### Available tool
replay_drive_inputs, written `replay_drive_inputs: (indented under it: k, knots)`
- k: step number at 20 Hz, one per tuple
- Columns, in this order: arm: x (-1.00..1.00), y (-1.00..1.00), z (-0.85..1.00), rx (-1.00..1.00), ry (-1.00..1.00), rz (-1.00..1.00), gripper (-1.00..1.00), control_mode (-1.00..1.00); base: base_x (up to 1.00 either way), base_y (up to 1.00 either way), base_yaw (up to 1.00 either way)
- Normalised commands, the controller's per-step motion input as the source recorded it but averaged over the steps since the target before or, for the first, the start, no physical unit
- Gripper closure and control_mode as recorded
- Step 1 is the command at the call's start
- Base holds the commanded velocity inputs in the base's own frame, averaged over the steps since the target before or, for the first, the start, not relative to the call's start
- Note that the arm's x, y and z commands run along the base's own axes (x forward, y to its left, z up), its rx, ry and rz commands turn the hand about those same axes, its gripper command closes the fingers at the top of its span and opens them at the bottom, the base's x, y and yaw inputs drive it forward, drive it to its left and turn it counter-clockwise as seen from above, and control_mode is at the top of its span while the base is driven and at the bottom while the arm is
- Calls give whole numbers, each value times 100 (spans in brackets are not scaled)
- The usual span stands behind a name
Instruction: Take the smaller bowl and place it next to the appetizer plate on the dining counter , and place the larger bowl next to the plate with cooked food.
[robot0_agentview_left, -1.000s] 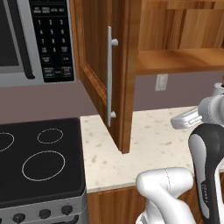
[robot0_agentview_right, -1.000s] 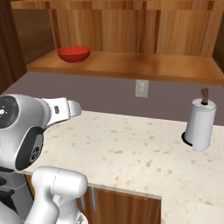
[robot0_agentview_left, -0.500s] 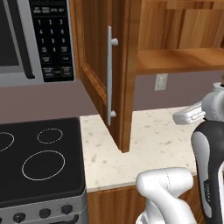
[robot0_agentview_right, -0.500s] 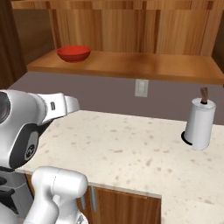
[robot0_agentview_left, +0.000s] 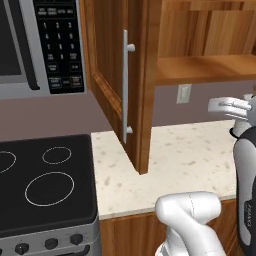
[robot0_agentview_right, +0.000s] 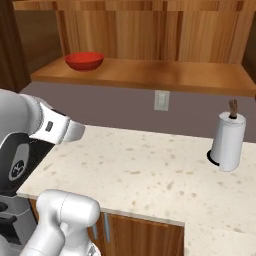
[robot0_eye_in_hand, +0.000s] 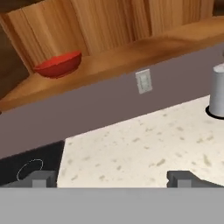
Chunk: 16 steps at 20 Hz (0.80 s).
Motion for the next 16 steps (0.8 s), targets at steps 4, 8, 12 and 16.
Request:
replay_drive_inputs:
  k: [4,8,12,16]
  knots:
    - [69,2,13,50,0,-11,-100,-100,0,0,0]
    - [64,2,16,31,-3,0,-100,-100,0,0,0]
    - [33,31,30,3,0,-4,-100,-100,0,0,0]
    - [13,40,21,-9,-3,-5,-100,-100,0,0,0]
